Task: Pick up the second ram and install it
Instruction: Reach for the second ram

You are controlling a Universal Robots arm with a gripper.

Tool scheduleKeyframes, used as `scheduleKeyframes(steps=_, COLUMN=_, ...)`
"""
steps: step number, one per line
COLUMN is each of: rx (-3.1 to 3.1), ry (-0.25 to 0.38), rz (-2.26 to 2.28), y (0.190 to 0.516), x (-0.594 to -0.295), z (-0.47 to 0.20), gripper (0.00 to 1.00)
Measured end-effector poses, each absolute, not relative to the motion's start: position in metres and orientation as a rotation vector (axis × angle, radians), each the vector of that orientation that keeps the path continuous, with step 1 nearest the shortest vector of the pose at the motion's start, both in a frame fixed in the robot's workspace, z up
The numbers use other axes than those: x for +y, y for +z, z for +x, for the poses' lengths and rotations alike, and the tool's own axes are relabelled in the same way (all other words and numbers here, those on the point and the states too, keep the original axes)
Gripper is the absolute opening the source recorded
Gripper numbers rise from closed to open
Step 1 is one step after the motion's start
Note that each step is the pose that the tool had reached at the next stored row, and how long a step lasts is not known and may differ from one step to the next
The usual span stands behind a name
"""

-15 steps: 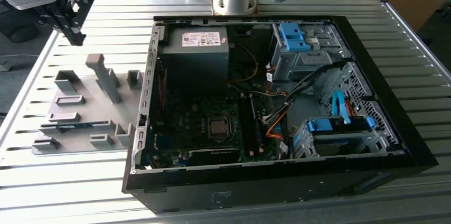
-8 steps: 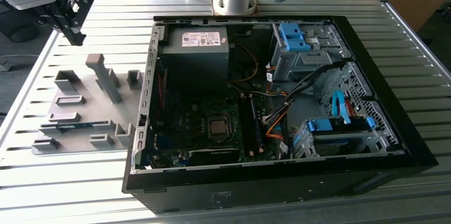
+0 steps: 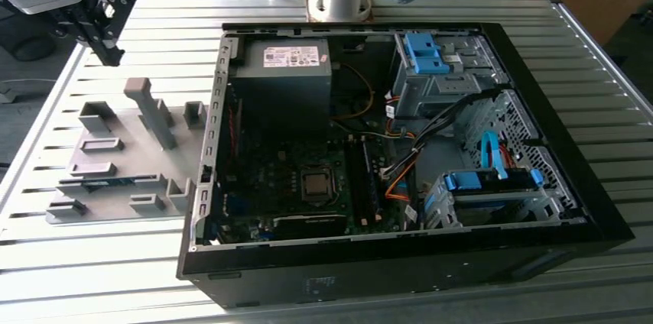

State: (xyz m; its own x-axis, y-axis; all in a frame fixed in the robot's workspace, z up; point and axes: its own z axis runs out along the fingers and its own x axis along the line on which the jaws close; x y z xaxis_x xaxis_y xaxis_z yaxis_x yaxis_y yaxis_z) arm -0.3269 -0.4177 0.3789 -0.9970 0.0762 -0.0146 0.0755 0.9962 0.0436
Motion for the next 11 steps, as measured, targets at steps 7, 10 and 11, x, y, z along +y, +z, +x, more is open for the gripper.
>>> scheduleKeyframes(steps=7, rx=3.121, ry=0.067, rz=0.119, y=0.379, x=-0.418, z=-0.355, gripper=0.1)
scheduleKeyframes(steps=10, rx=3.121, ry=0.067, rz=0.119, y=0.378, x=-0.42, z=-0.368, gripper=0.1)
scheduleKeyframes(steps=11, rx=3.121, ry=0.067, rz=0.119, y=0.378, x=-0.421, z=-0.372, gripper=0.1)
